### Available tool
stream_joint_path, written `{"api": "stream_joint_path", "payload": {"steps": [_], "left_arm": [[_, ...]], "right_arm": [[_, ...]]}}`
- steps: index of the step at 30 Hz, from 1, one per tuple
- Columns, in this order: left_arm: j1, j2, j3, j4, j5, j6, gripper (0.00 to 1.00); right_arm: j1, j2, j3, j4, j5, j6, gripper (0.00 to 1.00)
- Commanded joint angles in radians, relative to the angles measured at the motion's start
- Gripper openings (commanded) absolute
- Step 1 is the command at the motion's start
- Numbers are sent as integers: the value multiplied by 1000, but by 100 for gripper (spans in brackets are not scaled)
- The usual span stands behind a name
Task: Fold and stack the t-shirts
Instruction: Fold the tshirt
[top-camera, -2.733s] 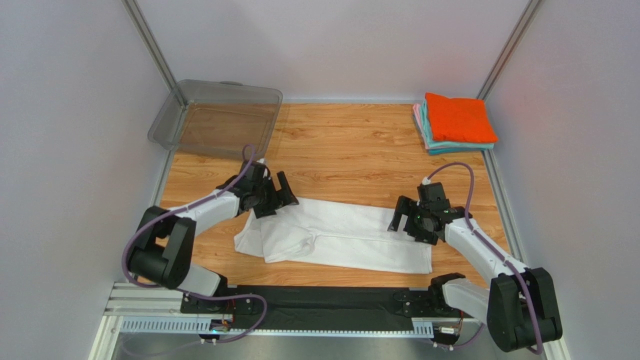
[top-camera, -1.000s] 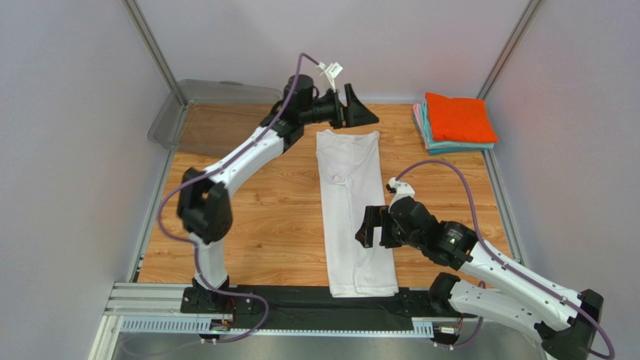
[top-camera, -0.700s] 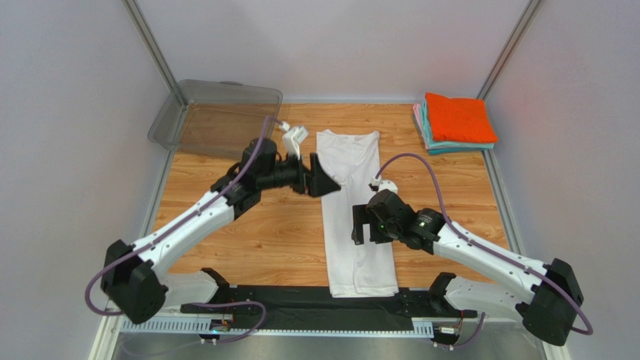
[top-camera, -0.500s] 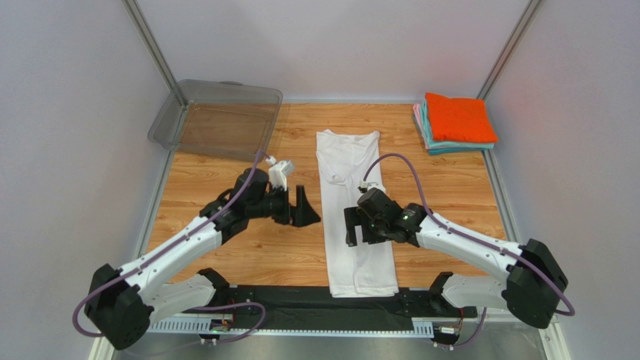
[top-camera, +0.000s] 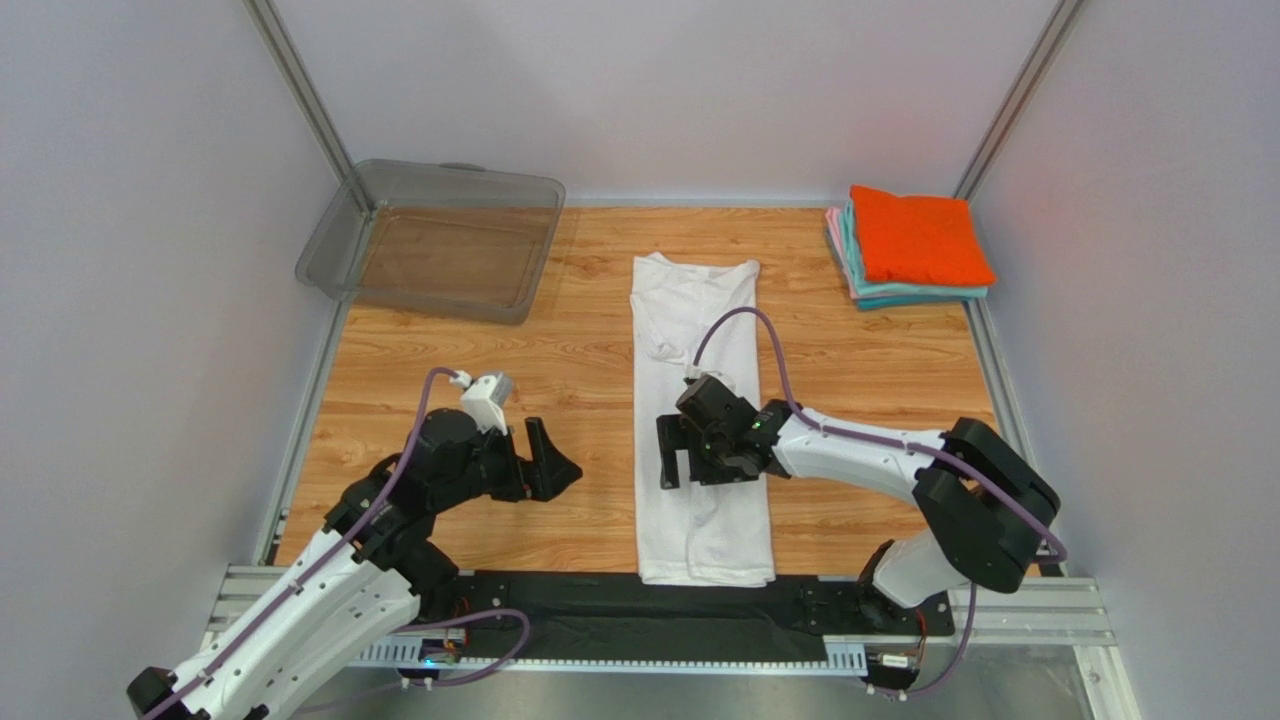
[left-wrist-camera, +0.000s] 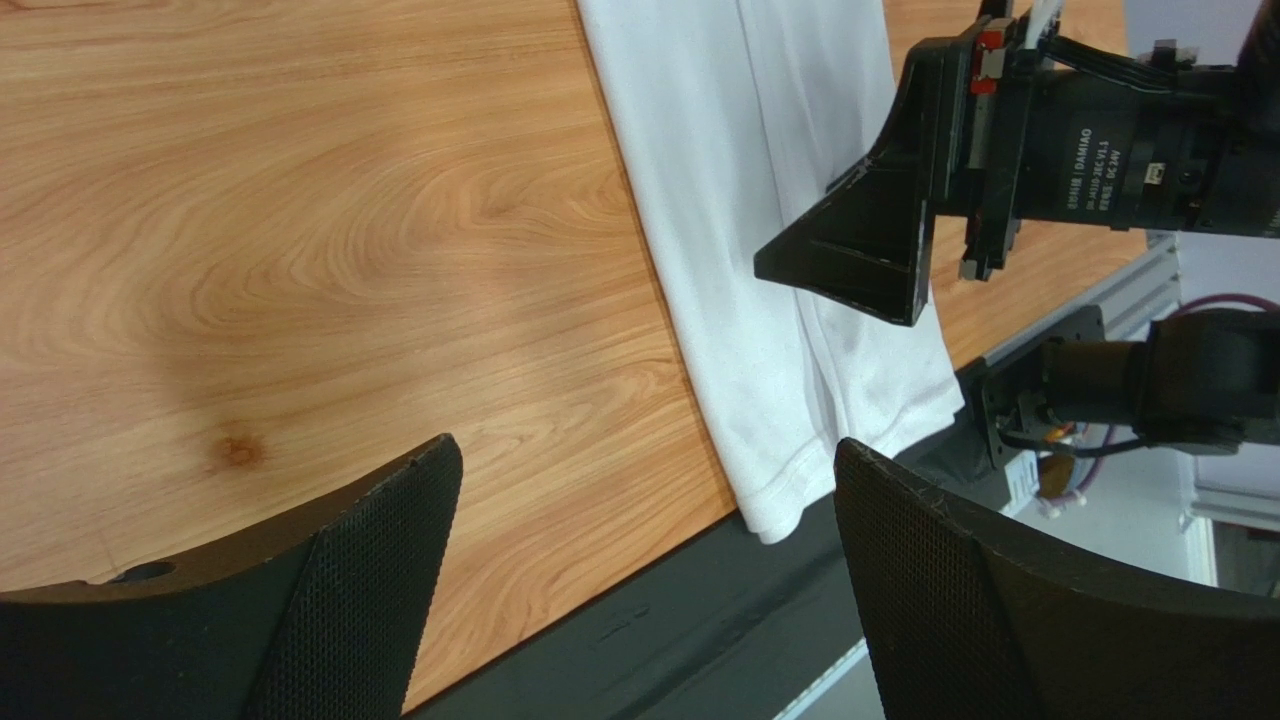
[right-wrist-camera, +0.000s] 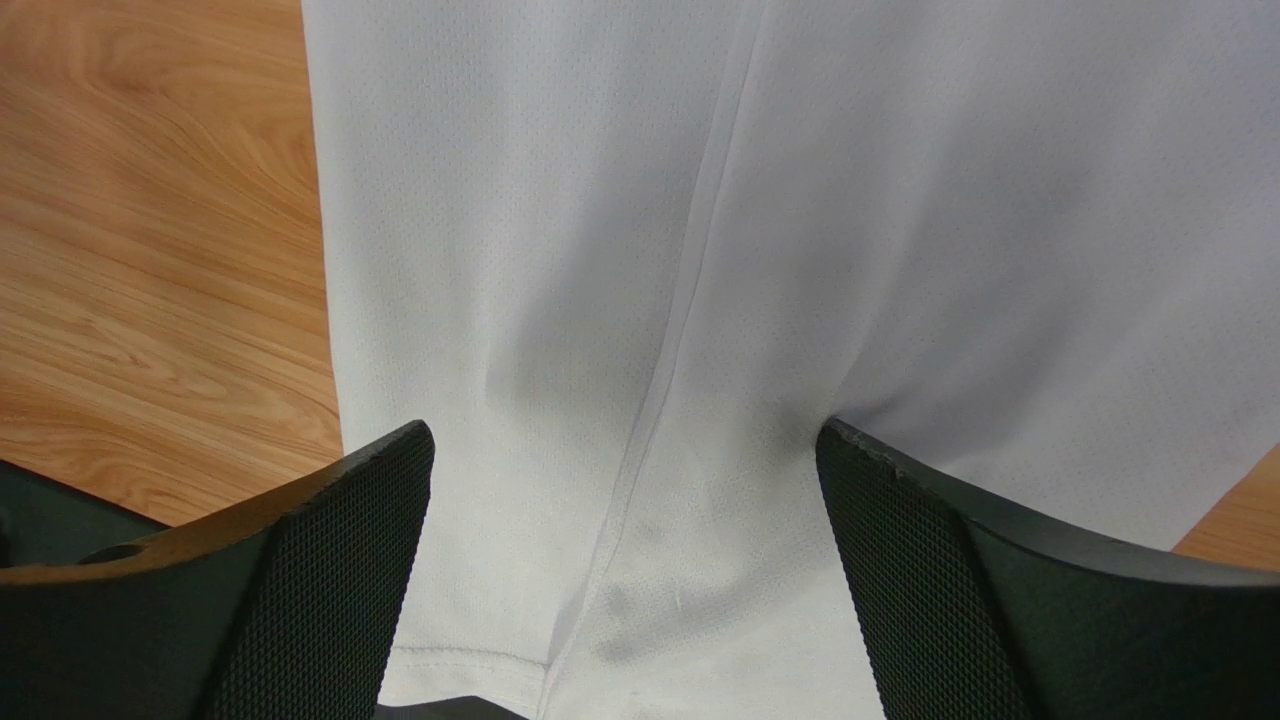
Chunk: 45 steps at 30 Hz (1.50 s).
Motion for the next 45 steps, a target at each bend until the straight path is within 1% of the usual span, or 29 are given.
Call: {"api": "stream_joint_path", "payload": {"steps": [1, 4, 9, 12, 13, 16, 17, 18, 20, 21, 24, 25, 26, 29, 31, 33, 36, 38, 41, 45], "left_arm": [[2, 3, 30, -25, -49, -16, 100], [3, 27, 31, -34, -52, 6, 100], [2, 87, 33, -38, -33, -13, 100], [2, 125, 11, -8, 35, -16, 100], [2, 148, -7, 7, 103, -13, 100], [-3, 194, -54, 75, 225, -30, 100], [-6, 201, -67, 89, 242, -33, 100], [-12, 205, -79, 118, 254, -34, 100], [-38, 218, -104, 138, 268, -62, 100], [-53, 221, -110, 165, 273, -66, 100], [-107, 234, -130, 193, 259, -96, 99], [-127, 245, -142, 199, 248, -106, 99], [-136, 254, -151, 213, 248, -131, 99], [-179, 288, -180, 302, 245, -183, 98], [-213, 319, -190, 345, 218, -200, 97], [-227, 346, -188, 363, 201, -203, 95], [-228, 417, -190, 411, 178, -208, 90], [-228, 443, -194, 434, 170, -212, 87], [-230, 504, -196, 489, 164, -224, 84], [-236, 578, -188, 537, 201, -237, 73]], "right_arm": [[18, 88, 22, 102, -3, 108, 100], [18, 150, 70, 111, 14, 113, 100], [18, 207, 166, 41, 107, 68, 100], [18, 207, 191, -4, 129, 13, 100], [16, 199, 193, -11, 126, 1, 100], [21, 136, 199, -37, 86, -63, 100], [24, 115, 199, -45, 59, -85, 100], [28, 58, 196, -44, 52, -126, 100], [44, -5, 176, -37, 40, -154, 100], [47, -67, 167, -37, 40, -163, 100], [48, -163, 99, -34, 41, -151, 100], [48, -224, 78, -36, 46, -130, 100], [48, -250, 34, -45, 52, -119, 100], [48, -336, -48, -91, 54, -50, 100], [50, -401, -92, -111, 38, 3, 100], [50, -453, -166, -125, 5, 28, 100], [50, -586, -250, -131, -34, 77, 99], [50, -631, -280, -142, -84, 85, 98], [51, -706, -320, -166, -113, 100, 97], [51, -735, -335, -183, -121, 99, 96]]}}
